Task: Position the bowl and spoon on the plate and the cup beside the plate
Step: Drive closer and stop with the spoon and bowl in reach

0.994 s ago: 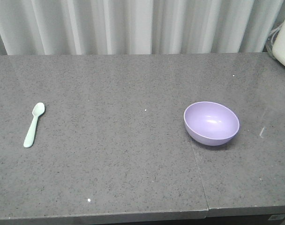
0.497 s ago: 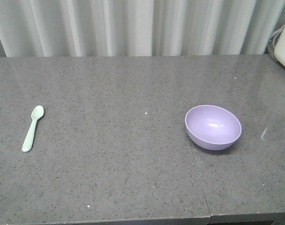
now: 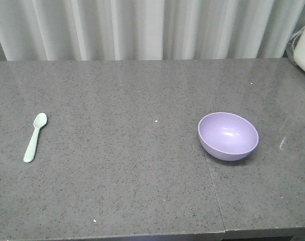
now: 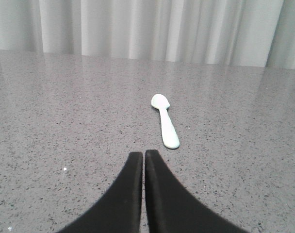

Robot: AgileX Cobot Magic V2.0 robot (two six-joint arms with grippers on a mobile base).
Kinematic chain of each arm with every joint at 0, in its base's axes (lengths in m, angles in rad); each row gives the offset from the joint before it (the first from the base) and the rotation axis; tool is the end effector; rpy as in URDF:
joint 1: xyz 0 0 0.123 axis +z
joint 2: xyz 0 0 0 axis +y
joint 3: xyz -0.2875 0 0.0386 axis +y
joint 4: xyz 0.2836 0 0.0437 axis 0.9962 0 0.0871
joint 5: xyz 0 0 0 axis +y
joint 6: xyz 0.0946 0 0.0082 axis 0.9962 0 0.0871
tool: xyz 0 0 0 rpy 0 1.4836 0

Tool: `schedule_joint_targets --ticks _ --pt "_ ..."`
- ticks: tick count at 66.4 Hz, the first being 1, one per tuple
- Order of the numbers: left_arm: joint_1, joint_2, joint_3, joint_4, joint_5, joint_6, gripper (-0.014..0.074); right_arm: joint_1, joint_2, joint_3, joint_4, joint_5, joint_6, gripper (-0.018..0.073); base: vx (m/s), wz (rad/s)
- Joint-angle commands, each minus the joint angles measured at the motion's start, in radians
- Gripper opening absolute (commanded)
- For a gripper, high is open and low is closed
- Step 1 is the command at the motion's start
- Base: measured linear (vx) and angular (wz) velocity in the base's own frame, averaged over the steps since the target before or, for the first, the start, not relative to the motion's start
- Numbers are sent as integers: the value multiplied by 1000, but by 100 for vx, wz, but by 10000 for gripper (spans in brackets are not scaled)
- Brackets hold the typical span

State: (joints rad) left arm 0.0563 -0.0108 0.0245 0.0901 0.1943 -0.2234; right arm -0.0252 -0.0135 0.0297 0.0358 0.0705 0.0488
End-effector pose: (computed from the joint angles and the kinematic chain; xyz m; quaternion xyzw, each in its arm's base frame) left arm 0.0903 0.0067 0.1869 -0.0772 0.7442 -0.0196 0.6631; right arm 0.0912 -0.0021 0.1968 0.0379 0.7059 0.0219 0.7070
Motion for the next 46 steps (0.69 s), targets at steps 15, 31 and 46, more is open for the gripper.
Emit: schedule_joint_targets --ticks 15,31,46 --pt "0 -14 -19 0 -69 -12 -6 -5 -6 7 -5 -70 -8 -3 0 0" --pt "0 -14 -19 9 -65 5 -6 -5 -6 7 -5 -70 -8 -3 0 0" --pt "0 -14 -19 8 -70 5 -6 -5 -6 7 -5 -84 -8 -3 0 0"
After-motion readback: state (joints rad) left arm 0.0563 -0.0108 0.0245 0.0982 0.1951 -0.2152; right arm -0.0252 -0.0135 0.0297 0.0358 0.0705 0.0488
